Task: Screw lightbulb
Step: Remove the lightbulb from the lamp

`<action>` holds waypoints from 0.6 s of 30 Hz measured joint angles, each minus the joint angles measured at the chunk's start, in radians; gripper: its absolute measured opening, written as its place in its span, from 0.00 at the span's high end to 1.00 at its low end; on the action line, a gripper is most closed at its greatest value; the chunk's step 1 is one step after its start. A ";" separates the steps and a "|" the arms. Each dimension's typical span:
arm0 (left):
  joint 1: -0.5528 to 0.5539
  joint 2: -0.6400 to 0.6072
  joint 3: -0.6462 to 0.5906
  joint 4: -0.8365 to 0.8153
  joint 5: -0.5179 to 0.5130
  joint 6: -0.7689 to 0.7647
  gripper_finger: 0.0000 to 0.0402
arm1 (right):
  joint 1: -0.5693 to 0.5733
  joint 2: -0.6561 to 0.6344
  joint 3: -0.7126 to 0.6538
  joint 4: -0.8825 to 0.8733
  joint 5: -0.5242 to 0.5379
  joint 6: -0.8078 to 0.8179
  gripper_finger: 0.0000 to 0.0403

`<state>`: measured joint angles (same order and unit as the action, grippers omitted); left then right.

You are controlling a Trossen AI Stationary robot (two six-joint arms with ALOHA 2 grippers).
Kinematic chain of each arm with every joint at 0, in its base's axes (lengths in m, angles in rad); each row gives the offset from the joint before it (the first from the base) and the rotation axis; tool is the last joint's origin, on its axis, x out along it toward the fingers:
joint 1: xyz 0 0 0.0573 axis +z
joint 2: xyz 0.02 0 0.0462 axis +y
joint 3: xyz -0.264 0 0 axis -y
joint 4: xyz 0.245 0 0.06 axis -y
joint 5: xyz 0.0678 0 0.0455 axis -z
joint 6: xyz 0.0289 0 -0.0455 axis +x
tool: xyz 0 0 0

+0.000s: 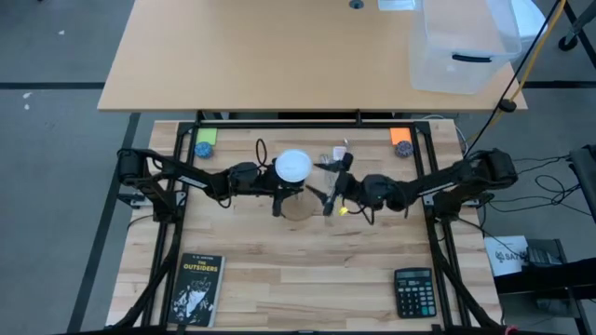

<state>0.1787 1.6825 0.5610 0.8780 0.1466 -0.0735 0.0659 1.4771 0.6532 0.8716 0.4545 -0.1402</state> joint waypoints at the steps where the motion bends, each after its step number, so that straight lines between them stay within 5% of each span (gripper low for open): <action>1: 0.000 0.000 0.000 0.003 -0.007 -0.005 0.82 | 0.006 0.024 0.012 0.019 0.000 -0.002 0.22; 18: 0.000 0.001 -0.001 0.010 -0.032 -0.030 0.82 | 0.006 0.221 0.259 0.077 0.027 -0.033 0.22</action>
<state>0.1791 1.6833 0.5602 0.8877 0.1143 -0.1032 0.0719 1.6977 0.9121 0.9489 0.4815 -0.1734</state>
